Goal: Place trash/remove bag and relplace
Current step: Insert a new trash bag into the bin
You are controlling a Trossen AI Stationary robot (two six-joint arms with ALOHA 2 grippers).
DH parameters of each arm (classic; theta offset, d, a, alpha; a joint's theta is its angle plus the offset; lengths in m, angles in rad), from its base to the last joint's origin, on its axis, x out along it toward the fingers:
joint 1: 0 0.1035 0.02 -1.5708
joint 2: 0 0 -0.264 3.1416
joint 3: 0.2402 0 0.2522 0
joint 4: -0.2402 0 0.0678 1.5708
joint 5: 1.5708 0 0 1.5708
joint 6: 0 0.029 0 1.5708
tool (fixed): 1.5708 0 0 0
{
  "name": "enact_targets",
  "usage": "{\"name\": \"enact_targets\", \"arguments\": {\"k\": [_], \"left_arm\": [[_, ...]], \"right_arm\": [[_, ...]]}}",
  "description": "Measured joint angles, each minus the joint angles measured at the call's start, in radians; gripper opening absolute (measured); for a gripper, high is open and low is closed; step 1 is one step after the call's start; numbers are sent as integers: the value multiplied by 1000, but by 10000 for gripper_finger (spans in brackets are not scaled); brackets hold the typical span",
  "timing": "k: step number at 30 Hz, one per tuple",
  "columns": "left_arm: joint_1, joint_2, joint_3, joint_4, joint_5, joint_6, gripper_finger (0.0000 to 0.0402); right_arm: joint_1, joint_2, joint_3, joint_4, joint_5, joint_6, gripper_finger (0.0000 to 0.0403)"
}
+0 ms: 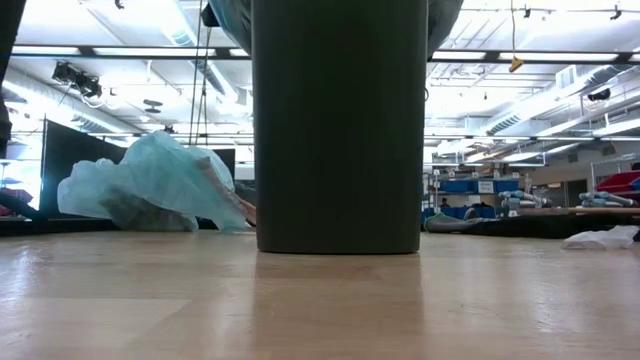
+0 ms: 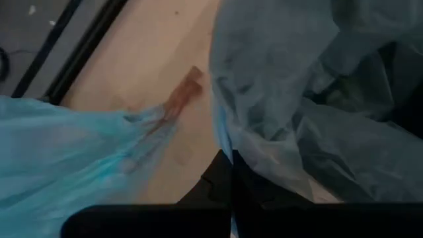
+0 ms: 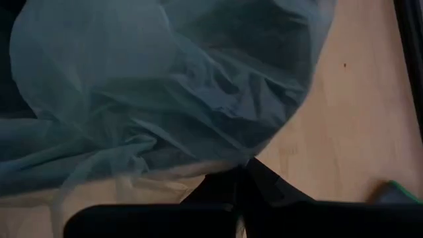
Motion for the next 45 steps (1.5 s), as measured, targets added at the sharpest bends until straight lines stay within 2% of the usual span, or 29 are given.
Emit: {"name": "enact_targets", "arguments": {"k": [2, 4, 8, 12, 17, 22, 26, 33, 39, 45], "left_arm": [[-4, 0, 0, 0, 4, 0, 3], [-13, 0, 0, -3, -7, 1, 3], [-57, 0, 0, -2, -102, 10, 4], [-91, 0, 0, 5, -190, 7, 4], [-131, 0, 0, 17, -292, 0, 7], [-179, 0, 0, 18, -408, -6, 14], [-236, 0, 0, 17, -503, -8, 16], [-319, 0, 0, 15, -571, -28, 17], [-325, 1, -11, 18, -615, -63, 17], [-317, 2, -11, 25, -623, -84, 17]], "right_arm": [[11, -4, 0, 2, 4, 12, 12], [31, -17, 0, 5, 79, 44, 27], [83, -44, 0, 4, 262, 47, 61], [130, -61, 0, 10, 319, 70, 83], [193, -65, 0, 11, 424, 93, 93], [269, -66, 0, 13, 581, 107, 92], [317, -66, 0, 14, 608, 126, 93], [377, -66, 0, 9, 616, 172, 93], [404, -66, -73, 57, 747, 142, 92], [424, -71, -117, 106, 815, 149, 92]]}}
